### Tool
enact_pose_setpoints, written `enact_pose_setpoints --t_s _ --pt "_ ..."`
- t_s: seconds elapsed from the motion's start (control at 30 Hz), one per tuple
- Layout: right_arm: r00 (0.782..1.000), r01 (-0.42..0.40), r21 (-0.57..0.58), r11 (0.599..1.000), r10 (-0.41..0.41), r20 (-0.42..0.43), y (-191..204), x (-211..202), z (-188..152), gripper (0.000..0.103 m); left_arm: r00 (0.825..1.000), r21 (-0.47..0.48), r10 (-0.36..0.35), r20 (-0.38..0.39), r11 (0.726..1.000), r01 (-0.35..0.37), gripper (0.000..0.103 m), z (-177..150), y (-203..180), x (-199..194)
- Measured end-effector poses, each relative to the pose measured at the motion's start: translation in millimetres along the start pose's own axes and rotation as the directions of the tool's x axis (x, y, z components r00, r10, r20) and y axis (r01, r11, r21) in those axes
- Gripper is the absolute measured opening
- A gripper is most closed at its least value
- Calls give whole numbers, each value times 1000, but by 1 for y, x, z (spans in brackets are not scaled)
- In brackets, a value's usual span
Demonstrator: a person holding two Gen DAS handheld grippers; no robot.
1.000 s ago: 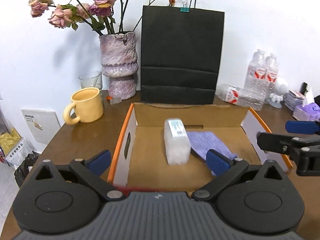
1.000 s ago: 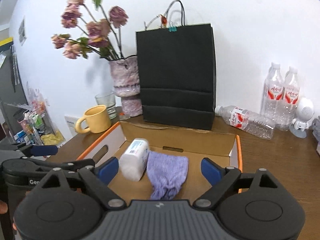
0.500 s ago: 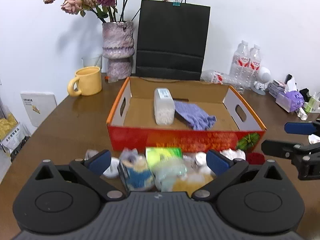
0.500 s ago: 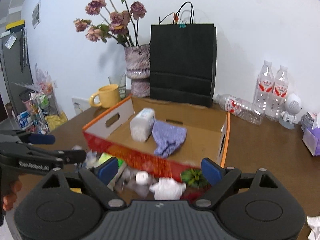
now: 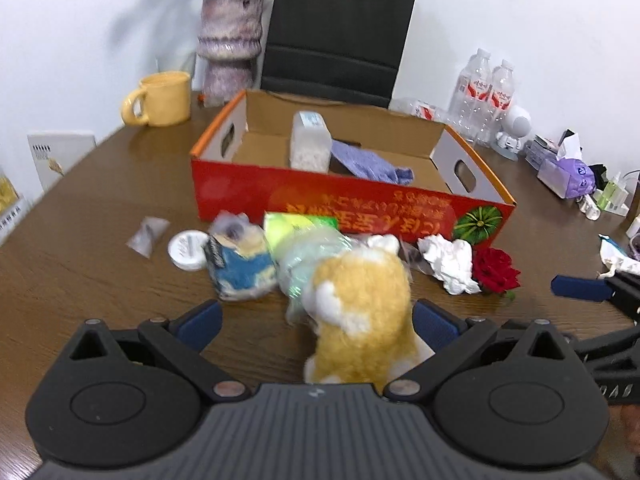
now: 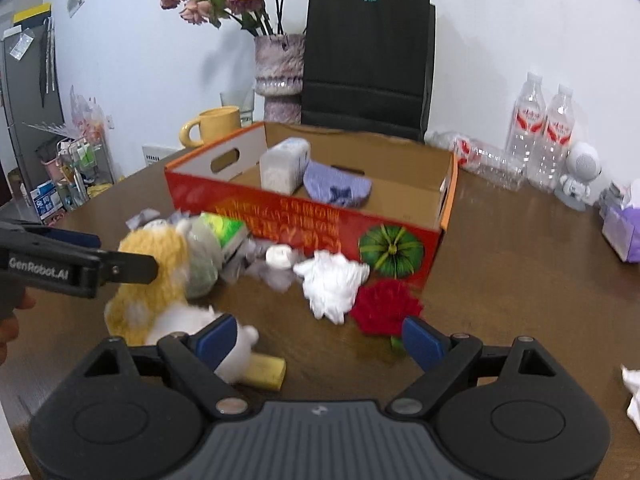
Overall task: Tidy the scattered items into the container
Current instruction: 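Grasp the plush alpaca with the left tool while the right tool grasps the yellow sponge, then place the alpaca in the box with the left tool while the right tool drops the sponge in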
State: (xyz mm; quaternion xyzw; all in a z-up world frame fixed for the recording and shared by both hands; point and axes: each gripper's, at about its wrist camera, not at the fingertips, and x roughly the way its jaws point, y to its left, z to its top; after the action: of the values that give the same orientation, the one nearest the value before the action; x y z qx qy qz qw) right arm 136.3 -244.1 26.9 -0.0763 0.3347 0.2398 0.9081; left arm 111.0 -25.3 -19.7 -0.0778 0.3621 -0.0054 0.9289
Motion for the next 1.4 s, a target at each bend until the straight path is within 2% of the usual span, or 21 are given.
enact_pose_setpoints --t_s 0.23,0.27,0.3,0.33,0.37,0.4,0.7,0.77,0.87,0.9,1.0,1.03,1.17,1.33,1.4 --pt "1000 9 -36 999 -10 -8 0 4 -13 87 1000 -30 -5 -1 1000 5 101 -2 -8 14" --pt "1000 10 -46 999 -10 -9 0 4 -15 87 1000 -38 -13 -4 999 12 95 -3 -8 16" --pt "1000 8 -55 998 -9 -10 1 4 -16 87 1000 -46 -20 -8 999 20 82 -4 -7 17" --pt "1000 5 -62 998 -6 -14 1 5 -18 87 1000 -54 -25 -15 998 24 75 -5 -6 19" --pt "1000 -1 -67 998 0 -19 2 6 -20 86 999 -61 -43 -21 997 42 60 -6 -4 20" --pt "1000 -9 -71 997 7 -24 2 7 -21 85 998 -70 -59 -25 996 57 57 -7 -2 21" --pt "997 -72 -150 986 68 -34 26 20 -23 73 997 -116 -77 13 990 78 52 -19 19 -1" --pt "997 -66 -165 984 59 -46 33 27 -23 66 997 -124 -73 19 989 75 52 -21 24 -6" --pt "997 -59 -154 986 50 -63 37 35 -24 43 997 -140 -79 25 987 82 52 -23 30 -11" --pt "996 -63 -142 988 54 -66 37 35 -23 32 996 -145 -83 27 986 86 51 -23 32 -12" --pt "996 -68 -99 993 62 -64 33 32 -22 32 994 -155 -106 40 982 110 49 -22 36 -16" --pt "996 -70 -85 994 65 -60 31 31 -22 32 992 -160 -118 46 979 124 45 -21 37 -17" --pt "997 -73 -43 996 73 -7 22 18 -11 32 985 -158 -146 90 975 159 44 -9 39 -25" --pt "994 -64 -20 998 66 92 11 3 21 32 969 -142 -182 170 968 207 44 23 40 -37" --pt "990 -54 -7 999 54 130 4 1 39 32 961 -130 -175 213 970 205 44 44 41 -38"
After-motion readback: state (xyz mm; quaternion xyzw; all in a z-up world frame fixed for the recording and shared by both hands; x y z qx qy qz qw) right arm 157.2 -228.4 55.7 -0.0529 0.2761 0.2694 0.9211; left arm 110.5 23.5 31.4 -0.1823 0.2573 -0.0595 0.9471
